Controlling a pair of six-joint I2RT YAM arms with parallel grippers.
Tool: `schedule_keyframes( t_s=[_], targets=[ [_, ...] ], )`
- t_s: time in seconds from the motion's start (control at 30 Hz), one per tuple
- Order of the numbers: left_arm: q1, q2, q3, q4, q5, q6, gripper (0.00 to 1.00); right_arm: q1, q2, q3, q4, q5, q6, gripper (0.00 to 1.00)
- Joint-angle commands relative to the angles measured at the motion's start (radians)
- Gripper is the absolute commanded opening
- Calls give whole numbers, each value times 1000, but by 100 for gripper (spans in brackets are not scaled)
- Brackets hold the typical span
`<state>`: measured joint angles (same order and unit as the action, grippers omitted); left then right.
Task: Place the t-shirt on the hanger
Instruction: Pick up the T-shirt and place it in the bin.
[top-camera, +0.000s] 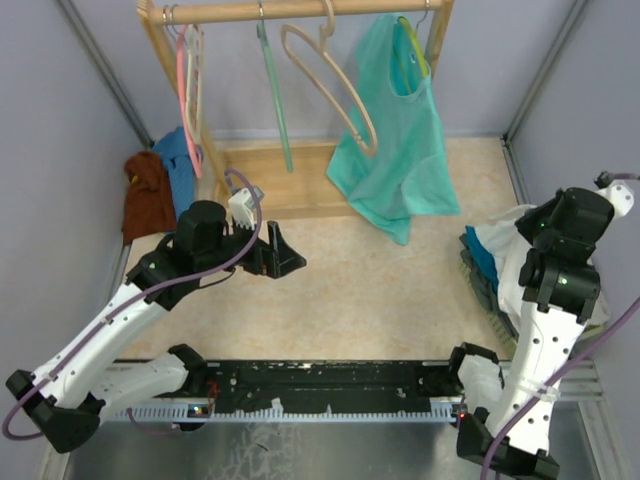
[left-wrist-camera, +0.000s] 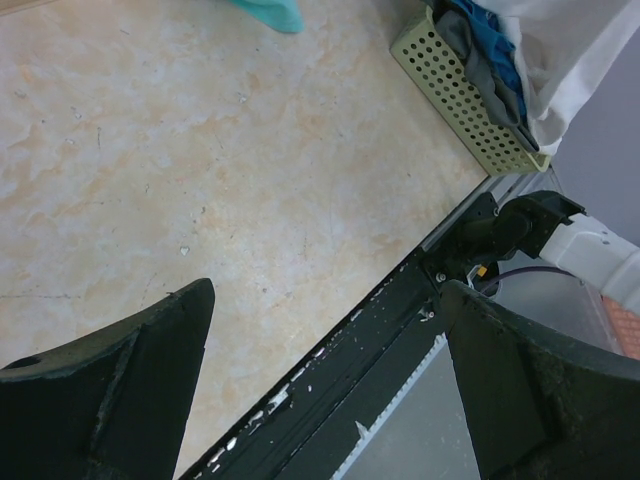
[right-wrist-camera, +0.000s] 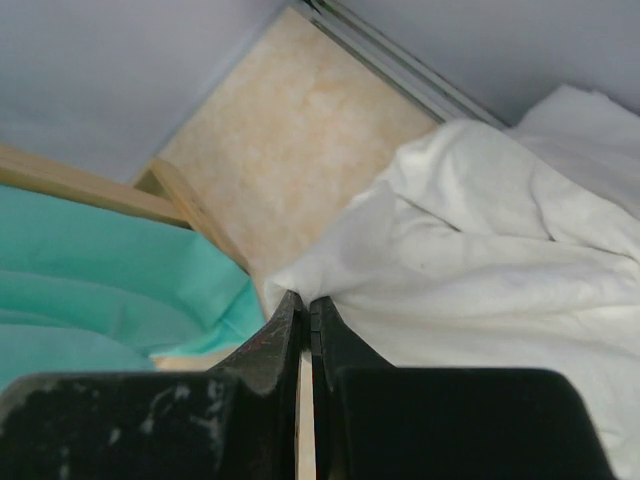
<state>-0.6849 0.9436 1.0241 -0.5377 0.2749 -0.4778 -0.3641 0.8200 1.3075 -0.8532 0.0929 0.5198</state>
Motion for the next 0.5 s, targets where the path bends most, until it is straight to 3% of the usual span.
schedule_keyframes(
  t_s=[0.0,0.13,0.27,0.47],
  targets=[
    [-1,-24,-24,27,16,0,100,-5,-31,-54,27,56,-35,0],
    [-1,-21,-28,27,22,-3,99,-6,-32,-37,41,12,-19,0],
    [-1,-25,-23,26,25,-2,99,-6,-11,69,102,-140,35,0],
    [-1,-60,-5,11,23,8,100,-5,80,375,147,-348,145,0]
  ],
)
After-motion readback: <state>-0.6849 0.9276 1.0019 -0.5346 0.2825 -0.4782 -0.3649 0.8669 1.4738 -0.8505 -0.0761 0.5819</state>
